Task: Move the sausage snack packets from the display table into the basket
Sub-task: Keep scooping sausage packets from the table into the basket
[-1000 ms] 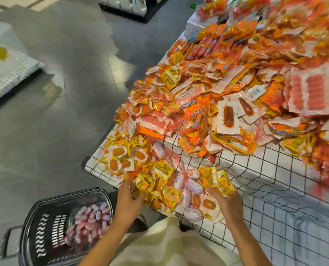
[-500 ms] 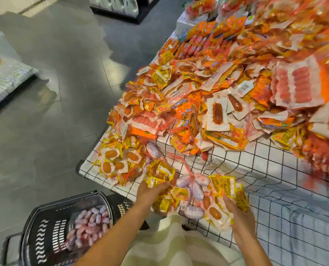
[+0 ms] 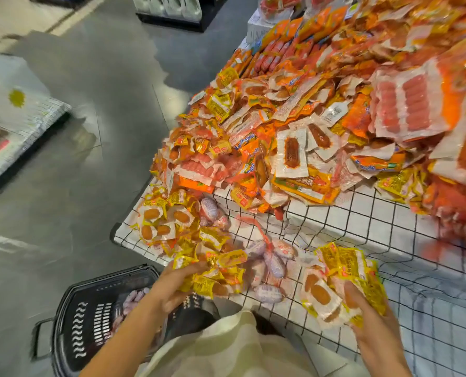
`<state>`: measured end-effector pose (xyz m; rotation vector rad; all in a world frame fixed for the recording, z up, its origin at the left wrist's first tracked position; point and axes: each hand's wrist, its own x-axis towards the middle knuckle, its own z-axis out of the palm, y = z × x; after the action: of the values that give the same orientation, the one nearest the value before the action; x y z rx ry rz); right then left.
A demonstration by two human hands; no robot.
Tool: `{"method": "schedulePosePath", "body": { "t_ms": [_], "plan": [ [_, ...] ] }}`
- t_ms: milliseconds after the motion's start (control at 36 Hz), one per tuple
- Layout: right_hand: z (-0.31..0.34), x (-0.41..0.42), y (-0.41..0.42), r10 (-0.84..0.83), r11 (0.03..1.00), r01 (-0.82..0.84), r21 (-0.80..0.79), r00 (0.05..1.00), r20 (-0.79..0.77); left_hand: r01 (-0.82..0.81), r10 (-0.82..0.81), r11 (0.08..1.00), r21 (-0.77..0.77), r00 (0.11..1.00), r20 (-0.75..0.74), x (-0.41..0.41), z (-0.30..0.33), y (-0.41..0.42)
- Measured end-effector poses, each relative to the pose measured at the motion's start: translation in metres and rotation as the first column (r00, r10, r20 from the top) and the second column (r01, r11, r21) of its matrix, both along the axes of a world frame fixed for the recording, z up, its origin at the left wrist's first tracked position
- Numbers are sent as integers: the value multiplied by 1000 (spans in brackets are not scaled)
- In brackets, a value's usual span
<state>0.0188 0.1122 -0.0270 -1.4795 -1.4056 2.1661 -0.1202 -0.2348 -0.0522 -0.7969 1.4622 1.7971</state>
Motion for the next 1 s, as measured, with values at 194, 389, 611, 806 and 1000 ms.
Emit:
{"method": "schedulePosePath", "body": {
  "t_ms": [194, 389, 611, 806, 1000],
  "plan": [
    [6, 12, 6, 35, 994, -44, -96, 994, -100, -129, 133, 988, 81, 990, -49, 33, 18, 1],
    [7, 17, -21, 22, 992, -35, -125, 995, -99, -89, 106, 991, 95, 976, -190, 43, 40, 2],
    [26, 31, -70, -39, 993, 25, -115, 992, -124, 35, 14, 985, 167, 960, -279, 48, 51, -15],
    [37, 89, -112, -126, 990, 115, -77, 978, -167, 183, -138, 968, 173, 961, -240, 62, 45, -25],
    [34, 187, -135, -344, 936, 326, -130, 925, -160, 385, -350, 914, 130, 908, -228, 100, 39, 9]
  ]
}}
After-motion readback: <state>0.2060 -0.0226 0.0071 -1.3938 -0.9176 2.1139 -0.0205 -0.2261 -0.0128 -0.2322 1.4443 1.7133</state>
